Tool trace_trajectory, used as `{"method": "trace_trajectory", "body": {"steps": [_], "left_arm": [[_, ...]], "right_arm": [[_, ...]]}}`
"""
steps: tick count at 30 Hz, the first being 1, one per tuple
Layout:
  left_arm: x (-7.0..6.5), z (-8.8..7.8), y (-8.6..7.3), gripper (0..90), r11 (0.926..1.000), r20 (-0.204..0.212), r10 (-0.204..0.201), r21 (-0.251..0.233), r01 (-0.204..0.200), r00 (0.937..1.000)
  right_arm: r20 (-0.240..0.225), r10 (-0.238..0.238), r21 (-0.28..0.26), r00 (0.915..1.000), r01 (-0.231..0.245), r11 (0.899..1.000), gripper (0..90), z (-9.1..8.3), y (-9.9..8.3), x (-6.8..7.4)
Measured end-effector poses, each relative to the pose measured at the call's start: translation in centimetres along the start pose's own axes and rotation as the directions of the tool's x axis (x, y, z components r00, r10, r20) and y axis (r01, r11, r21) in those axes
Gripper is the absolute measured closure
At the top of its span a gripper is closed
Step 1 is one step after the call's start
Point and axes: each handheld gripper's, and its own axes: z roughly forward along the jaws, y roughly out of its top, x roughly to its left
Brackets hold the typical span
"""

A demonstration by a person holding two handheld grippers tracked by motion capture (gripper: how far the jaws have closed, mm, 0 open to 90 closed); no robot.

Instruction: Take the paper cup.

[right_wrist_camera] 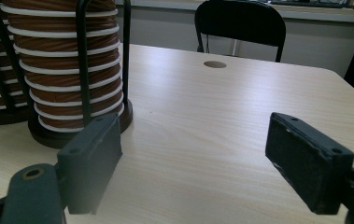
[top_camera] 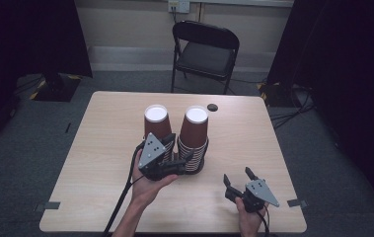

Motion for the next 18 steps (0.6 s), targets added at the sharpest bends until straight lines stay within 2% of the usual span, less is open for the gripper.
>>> {"method": "trace_trajectory", "body": {"steps": [8,9,11,14,18], "left_arm": [[0.1,1.1,1.4,20.1,0.9993,-0.026,0.037,0.006,-0.037,0.9990],[0.1,1.3,1.5,19.4,0.9993,-0.035,0.036,0.010,-0.036,0.9987],[0.2,1.5,1.7,18.3,0.9997,-0.025,0.024,0.006,-0.024,0.9994],[0.2,1.9,1.9,17.3,0.9996,-0.043,0.029,0.003,-0.029,0.9986],[0.3,2.4,2.3,17.2,0.9995,-0.047,0.031,0.004,-0.031,0.9984]], "right_arm": [[-0.001,0.001,0.000,1.0000,-0.001,1.000,18.0,0.0,0.0,0.0],[-0.001,0.001,0.000,1.0000,-0.001,1.000,18.0,0.0,0.0,0.0],[-0.002,0.000,0.000,1.0000,0.000,1.000,18.0,0.0,0.0,0.0],[-0.003,0.001,0.000,1.0000,-0.001,1.000,18.0,0.0,0.0,0.0],[-0.003,0.001,0.002,1.0000,-0.001,1.000,18.1,0.0,0.0,0.0]]}}
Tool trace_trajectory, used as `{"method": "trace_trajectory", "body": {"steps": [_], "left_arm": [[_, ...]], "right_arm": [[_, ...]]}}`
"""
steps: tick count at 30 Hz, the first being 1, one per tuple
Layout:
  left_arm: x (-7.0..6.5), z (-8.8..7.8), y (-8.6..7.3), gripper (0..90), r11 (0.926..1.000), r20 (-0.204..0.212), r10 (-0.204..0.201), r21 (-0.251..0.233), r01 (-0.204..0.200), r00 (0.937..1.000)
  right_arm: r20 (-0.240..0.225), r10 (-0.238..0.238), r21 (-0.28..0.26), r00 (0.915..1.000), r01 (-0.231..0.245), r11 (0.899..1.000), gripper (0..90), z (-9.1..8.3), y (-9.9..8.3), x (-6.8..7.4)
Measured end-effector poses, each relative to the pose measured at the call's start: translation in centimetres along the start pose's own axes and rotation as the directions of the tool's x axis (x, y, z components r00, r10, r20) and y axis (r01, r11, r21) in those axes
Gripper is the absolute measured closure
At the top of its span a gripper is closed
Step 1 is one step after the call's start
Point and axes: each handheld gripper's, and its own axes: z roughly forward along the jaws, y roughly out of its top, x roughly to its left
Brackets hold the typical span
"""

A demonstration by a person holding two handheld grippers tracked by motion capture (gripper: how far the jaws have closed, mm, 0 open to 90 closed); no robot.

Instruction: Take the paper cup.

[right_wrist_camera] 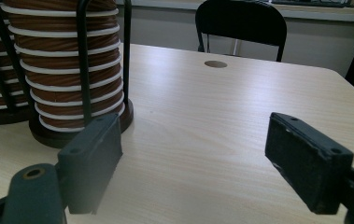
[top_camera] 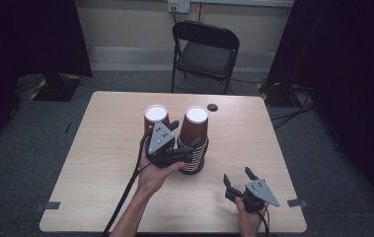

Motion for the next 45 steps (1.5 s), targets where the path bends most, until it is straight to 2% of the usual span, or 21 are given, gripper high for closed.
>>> {"method": "trace_trajectory", "body": {"steps": [4,6,7,11,15,19,22,24,27,30,33,35,40,41,45], "left_arm": [[-0.1,0.6,0.5,17.3,0.9998,-0.020,0.018,-0.005,-0.018,0.9996],[-0.2,0.8,0.8,17.4,0.9992,-0.051,0.040,0.005,-0.040,0.9979],[-0.2,1.0,0.9,17.4,0.9993,-0.054,0.036,0.008,-0.036,0.9979],[-0.1,1.6,1.4,17.5,0.9993,-0.049,0.034,0.014,-0.033,0.9982],[-0.1,2.1,1.9,17.5,0.9982,-0.065,0.053,0.030,-0.052,0.9965],[0.4,2.7,2.4,17.9,0.9994,-0.066,0.018,0.031,-0.016,0.9976],[0.4,3.2,2.5,18.0,0.9986,-0.067,0.024,0.049,-0.021,0.9975],[0.2,3.5,2.7,18.7,0.9973,-0.071,0.046,0.061,-0.042,0.9964],[0.3,4.0,3.0,18.7,0.9978,-0.073,0.035,0.060,-0.031,0.9967],[0.3,4.4,3.3,18.7,0.9961,-0.082,0.047,0.079,-0.041,0.9955],[0.4,4.8,3.4,18.6,0.9948,-0.082,0.040,0.096,-0.032,0.9958],[0.6,5.1,3.3,18.7,0.9926,-0.087,0.056,0.112,-0.047,0.9946],[0.9,5.6,3.0,18.5,0.9904,-0.077,0.049,0.133,-0.038,0.9958],[1.0,5.6,3.0,18.5,0.9907,-0.072,0.036,0.133,-0.026,0.9968],[0.9,5.8,2.9,18.8,0.9883,-0.072,0.063,0.144,-0.052,0.9954]], "right_arm": [[-0.001,0.000,0.001,1.0000,0.000,1.000,18.1,0.0,0.0,0.0],[0.001,0.001,0.001,1.0000,-0.001,1.000,18.1,0.0,0.0,0.0],[-0.002,0.000,0.002,1.0000,0.000,1.000,18.1,0.0,0.0,0.0],[-0.003,0.001,0.003,1.0000,-0.001,1.000,18.2,0.0,0.0,0.0],[-0.004,0.000,0.002,1.0000,0.000,1.000,18.2,0.0,0.0,0.0],[-0.005,-0.001,0.002,1.0000,0.001,1.000,18.2,0.0,0.0,0.0],[-0.004,-0.002,0.001,1.0000,0.002,1.000,18.2,0.0,0.0,0.0],[-0.005,-0.003,0.002,1.0000,0.003,1.000,18.2,0.0,0.0,0.0],[-0.009,-0.004,0.001,1.0000,0.004,1.000,18.2,0.0,0.0,0.0],[-0.009,-0.004,0.001,0.9999,0.004,1.000,18.2,0.0,0.0,0.0],[-0.007,-0.004,-0.001,1.0000,0.004,1.000,18.2,0.0,0.0,0.0],[-0.008,-0.005,0.000,1.0000,0.005,1.000,18.3,0.0,0.0,0.0],[-0.009,-0.004,-0.001,0.9999,0.004,1.000,18.3,0.0,0.0,0.0],[-0.009,-0.005,-0.002,0.9999,0.005,1.000,18.3,0.0,0.0,0.0],[-0.009,-0.006,-0.002,0.9999,0.006,1.000,18.3,0.0,0.0,0.0]]}}
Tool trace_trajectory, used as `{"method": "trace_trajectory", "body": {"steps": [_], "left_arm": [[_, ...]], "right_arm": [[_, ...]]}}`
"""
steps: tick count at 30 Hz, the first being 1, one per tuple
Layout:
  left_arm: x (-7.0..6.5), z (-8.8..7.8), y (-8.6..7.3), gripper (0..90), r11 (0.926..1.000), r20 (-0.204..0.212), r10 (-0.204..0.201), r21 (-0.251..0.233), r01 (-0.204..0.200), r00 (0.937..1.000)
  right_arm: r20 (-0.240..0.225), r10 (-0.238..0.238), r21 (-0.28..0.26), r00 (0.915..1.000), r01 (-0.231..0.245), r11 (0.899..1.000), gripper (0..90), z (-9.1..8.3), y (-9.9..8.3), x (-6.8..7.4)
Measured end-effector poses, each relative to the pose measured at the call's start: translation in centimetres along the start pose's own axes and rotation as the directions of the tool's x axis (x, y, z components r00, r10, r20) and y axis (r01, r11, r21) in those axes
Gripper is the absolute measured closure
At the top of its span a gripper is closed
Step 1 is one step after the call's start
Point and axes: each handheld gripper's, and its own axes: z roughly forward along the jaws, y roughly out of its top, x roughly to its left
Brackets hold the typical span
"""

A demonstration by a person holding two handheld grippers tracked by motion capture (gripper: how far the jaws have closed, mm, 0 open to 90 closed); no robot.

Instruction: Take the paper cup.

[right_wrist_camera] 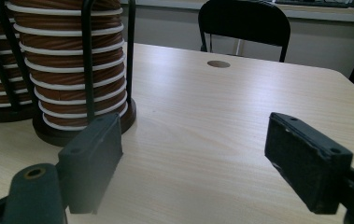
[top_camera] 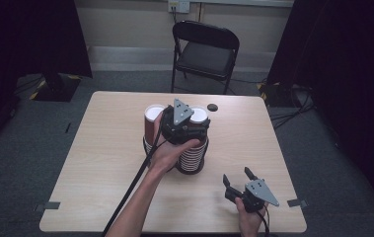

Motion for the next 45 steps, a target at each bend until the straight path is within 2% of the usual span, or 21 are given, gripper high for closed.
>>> {"method": "trace_trajectory", "body": {"steps": [3,10,17,22,26,28,31,34,41,45], "left_arm": [[-0.1,0.2,0.0,22.4,0.9996,0.002,0.022,0.016,-0.022,0.9998],[0.1,0.1,0.0,22.8,0.9998,0.015,0.010,0.018,-0.010,0.9998],[0.3,-0.2,0.1,23.1,0.9996,0.020,-0.021,-0.017,0.021,0.9996],[0.3,-0.5,0.3,23.2,0.9989,0.018,-0.014,-0.044,0.015,0.9997],[0.6,-0.7,0.4,23.2,0.9976,0.030,-0.038,-0.057,0.039,0.9989],[0.7,-0.8,0.4,23.2,0.9973,0.031,-0.034,-0.064,0.036,0.9989],[0.5,-0.9,0.5,23.2,0.9959,0.028,-0.037,-0.081,0.039,0.9989],[0.4,-1.0,0.6,23.2,0.9950,0.028,-0.019,-0.097,0.022,0.9994],[0.6,-1.5,0.9,23.2,0.9892,0.029,-0.055,-0.135,0.058,0.9981],[0.7,-1.7,1.0,23.2,0.9866,0.034,-0.059,-0.150,0.063,0.9977]], "right_arm": [[0.000,0.000,0.001,1.0000,0.000,1.000,18.3,0.0,0.0,0.0],[-0.005,-0.001,0.005,1.0000,0.001,1.000,18.3,0.0,0.0,0.0],[-0.001,-0.002,0.002,1.0000,0.002,1.000,18.3,0.0,0.0,0.0],[-0.004,-0.001,0.006,1.0000,0.001,1.000,18.3,0.0,0.0,0.0],[-0.003,0.000,0.005,1.0000,0.000,1.000,18.2,0.0,0.0,0.0],[-0.010,-0.002,0.004,0.9999,0.002,1.000,18.3,0.0,0.0,0.0],[-0.008,-0.001,0.004,1.0000,0.001,1.000,18.3,0.0,0.0,0.0],[-0.003,-0.002,0.002,1.0000,0.002,1.000,18.3,0.0,0.0,0.0],[-0.003,0.000,-0.001,1.0000,0.000,1.000,18.3,0.0,0.0,0.0],[-0.002,-0.001,0.000,1.0000,0.001,1.000,18.3,0.0,0.0,0.0]]}}
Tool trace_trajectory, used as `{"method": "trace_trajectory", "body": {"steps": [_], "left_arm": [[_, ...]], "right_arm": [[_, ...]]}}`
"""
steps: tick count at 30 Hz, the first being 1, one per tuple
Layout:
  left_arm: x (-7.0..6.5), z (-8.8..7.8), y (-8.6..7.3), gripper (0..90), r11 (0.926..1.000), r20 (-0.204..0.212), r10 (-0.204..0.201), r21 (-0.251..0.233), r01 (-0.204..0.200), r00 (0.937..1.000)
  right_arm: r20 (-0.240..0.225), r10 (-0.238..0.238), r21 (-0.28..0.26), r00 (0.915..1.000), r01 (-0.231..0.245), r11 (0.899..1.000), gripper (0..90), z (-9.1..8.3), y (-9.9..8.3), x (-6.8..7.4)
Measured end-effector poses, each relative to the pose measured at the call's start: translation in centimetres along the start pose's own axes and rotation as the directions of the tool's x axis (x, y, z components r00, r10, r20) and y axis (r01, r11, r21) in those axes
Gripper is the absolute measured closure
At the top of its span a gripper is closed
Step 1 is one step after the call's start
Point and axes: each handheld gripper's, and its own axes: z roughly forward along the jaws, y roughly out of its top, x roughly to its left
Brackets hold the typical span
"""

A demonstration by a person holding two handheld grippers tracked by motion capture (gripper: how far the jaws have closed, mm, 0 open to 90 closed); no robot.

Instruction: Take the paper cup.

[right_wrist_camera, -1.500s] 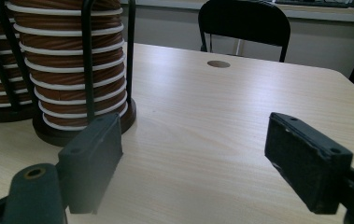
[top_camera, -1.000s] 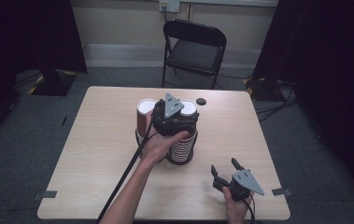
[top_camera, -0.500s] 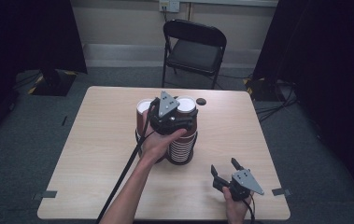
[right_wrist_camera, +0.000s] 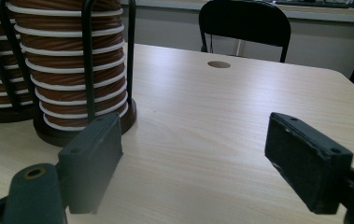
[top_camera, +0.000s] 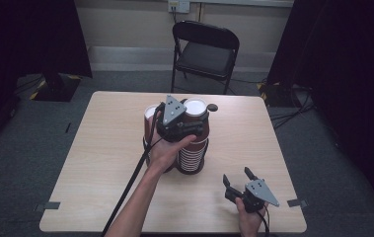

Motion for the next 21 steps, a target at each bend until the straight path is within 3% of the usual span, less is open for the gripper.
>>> {"method": "trace_trajectory", "body": {"steps": [8,14,17,21], "left_arm": [[0.1,-0.5,0.4,23.3,0.9991,0.005,-0.006,-0.042,0.006,1.0000],[0.4,-0.8,0.7,23.3,0.9975,0.004,-0.036,-0.061,0.036,0.9993],[0.4,-1.0,0.8,23.3,0.9968,-0.002,-0.032,-0.073,0.032,0.9995],[0.4,-1.4,1.1,23.3,0.9957,0.021,-0.022,-0.090,0.024,0.9995]], "right_arm": [[0.000,0.003,0.001,1.0000,-0.003,1.000,18.3,0.0,0.0,0.0],[-0.006,0.004,0.005,1.0000,-0.003,1.000,18.3,0.0,0.0,-0.1],[-0.007,0.005,0.006,1.0000,-0.005,1.000,18.3,0.1,0.0,-0.1],[-0.009,0.004,0.007,0.9999,-0.004,1.000,18.3,0.1,0.0,-0.1]]}}
